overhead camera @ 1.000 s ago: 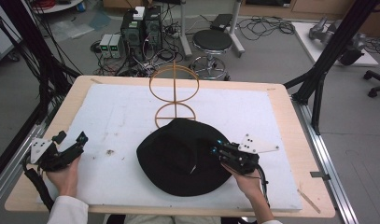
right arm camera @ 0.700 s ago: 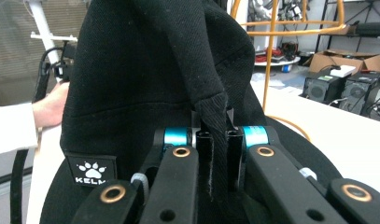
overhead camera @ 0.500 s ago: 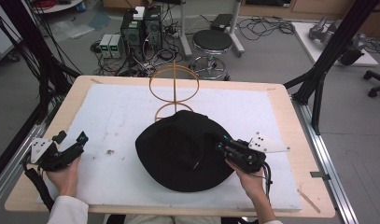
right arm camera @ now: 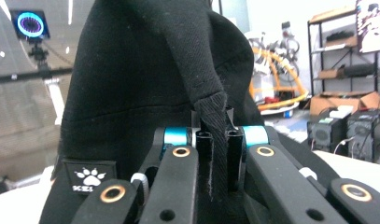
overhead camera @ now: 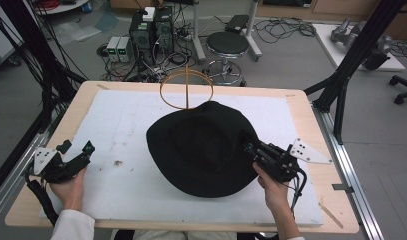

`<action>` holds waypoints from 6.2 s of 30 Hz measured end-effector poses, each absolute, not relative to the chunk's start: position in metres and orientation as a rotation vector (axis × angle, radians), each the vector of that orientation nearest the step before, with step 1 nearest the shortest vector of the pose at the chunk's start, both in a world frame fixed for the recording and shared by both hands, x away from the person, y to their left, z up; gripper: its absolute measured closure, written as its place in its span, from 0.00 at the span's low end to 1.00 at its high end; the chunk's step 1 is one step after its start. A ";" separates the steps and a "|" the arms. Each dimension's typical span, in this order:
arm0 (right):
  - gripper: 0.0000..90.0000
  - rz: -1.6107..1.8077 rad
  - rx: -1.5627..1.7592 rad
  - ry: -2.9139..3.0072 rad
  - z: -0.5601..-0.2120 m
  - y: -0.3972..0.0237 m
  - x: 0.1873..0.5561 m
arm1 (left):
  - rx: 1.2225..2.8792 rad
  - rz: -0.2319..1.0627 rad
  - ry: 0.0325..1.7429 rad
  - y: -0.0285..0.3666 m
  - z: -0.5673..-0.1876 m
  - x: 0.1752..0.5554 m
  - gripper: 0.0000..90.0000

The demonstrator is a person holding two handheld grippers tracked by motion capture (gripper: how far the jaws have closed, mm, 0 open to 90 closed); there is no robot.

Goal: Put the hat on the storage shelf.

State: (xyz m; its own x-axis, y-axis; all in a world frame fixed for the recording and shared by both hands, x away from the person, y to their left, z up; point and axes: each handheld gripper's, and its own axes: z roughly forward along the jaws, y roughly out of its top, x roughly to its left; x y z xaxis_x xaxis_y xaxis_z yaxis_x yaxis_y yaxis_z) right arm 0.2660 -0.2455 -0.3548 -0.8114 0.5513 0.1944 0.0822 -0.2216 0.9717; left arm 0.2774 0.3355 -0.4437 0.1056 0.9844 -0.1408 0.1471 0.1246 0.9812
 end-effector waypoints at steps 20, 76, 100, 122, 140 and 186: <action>0.98 2.215 0.772 1.415 -0.323 -0.267 0.260 | 1.286 0.958 1.270 0.328 -0.444 0.283 0.25; 0.97 1.891 1.038 1.381 -0.225 -0.150 0.387 | 1.290 0.955 1.250 0.326 -0.443 0.288 0.25; 0.96 1.815 1.054 1.568 -0.250 -0.129 0.403 | 1.297 0.960 1.249 0.326 -0.443 0.288 0.26; 0.93 1.781 1.142 1.673 -0.287 -0.131 0.403 | 1.303 0.957 1.249 0.325 -0.443 0.288 0.26; 0.89 1.796 1.144 1.671 -0.292 -0.134 0.401 | 1.312 0.958 1.248 0.325 -0.444 0.288 0.26; 0.12 1.614 1.278 1.389 -0.281 -0.226 0.357 | 1.300 0.957 1.254 0.326 -0.443 0.287 0.26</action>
State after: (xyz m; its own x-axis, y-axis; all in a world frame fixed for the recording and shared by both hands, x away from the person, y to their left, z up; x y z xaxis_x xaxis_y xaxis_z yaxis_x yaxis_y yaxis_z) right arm 0.3573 -0.2259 -0.2808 -0.3168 0.9131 0.2568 0.1176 -0.2309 0.9659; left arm 0.2865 0.3259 -0.4433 0.1331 0.9847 -0.1126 0.1519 0.0920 0.9841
